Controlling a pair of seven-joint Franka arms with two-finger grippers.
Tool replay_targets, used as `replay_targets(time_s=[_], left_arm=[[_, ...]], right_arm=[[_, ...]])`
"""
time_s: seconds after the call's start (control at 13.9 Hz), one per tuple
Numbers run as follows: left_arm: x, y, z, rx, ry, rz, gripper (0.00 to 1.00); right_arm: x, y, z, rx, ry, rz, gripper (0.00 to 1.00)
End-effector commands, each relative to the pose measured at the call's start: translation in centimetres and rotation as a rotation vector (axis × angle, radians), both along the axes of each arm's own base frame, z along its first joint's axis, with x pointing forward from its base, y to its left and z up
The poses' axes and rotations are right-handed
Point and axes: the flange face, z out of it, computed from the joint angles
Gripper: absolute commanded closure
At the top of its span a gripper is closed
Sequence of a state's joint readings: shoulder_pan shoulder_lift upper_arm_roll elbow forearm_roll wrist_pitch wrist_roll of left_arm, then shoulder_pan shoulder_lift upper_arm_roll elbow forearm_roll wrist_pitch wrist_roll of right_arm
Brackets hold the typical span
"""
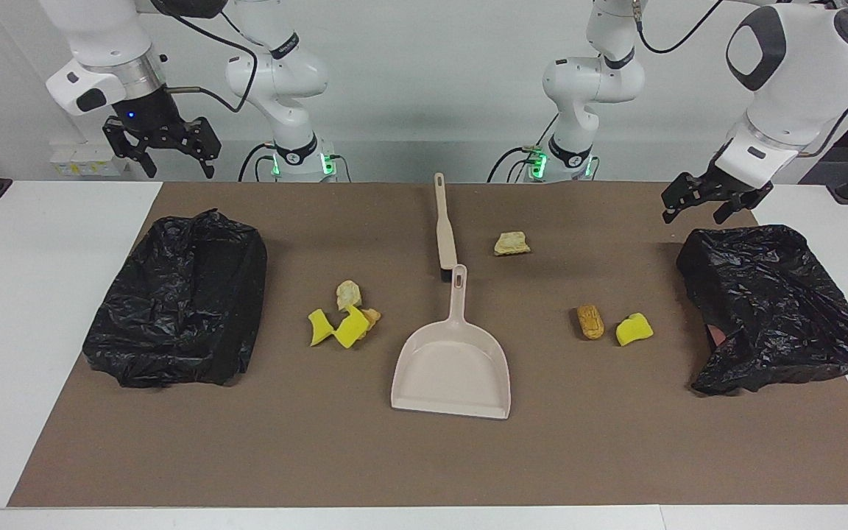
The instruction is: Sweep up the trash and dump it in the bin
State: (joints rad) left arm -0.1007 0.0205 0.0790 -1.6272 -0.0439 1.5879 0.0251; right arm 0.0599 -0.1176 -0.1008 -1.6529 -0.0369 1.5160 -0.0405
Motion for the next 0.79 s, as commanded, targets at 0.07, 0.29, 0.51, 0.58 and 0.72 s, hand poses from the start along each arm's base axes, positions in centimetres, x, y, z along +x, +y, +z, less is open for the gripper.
replay_targets(time_s=[0.07,0.29,0.51,0.58,0.72], left_arm=[[-0.2,0.2,0.3,0.019,0.0,-0.004,0.0],[-0.2,0.2,0.3,0.019,0.0,-0.004,0.0],[-0.2,0.2,0.3,0.019,0.0,-0.004,0.0],[-0.2,0.2,0.3,0.019,0.0,-0.004,0.0],[-0.2,0.2,0.3,0.019,0.0,-0.004,0.0]], right_arm=[[-1.2,1.3,-1.6,0.028,0.041,0.037,0.0],[-0.2,4.8,-4.7,0.022,0.023,0.086,0.0],[1.1,9.7,-7.4,0.015,0.008,0.061,0.0],[1.6,11.7,-8.4,0.033,0.014,0.042,0.0],[2.6,14.3,-9.5,0.05,-0.018,0.01,0.0]])
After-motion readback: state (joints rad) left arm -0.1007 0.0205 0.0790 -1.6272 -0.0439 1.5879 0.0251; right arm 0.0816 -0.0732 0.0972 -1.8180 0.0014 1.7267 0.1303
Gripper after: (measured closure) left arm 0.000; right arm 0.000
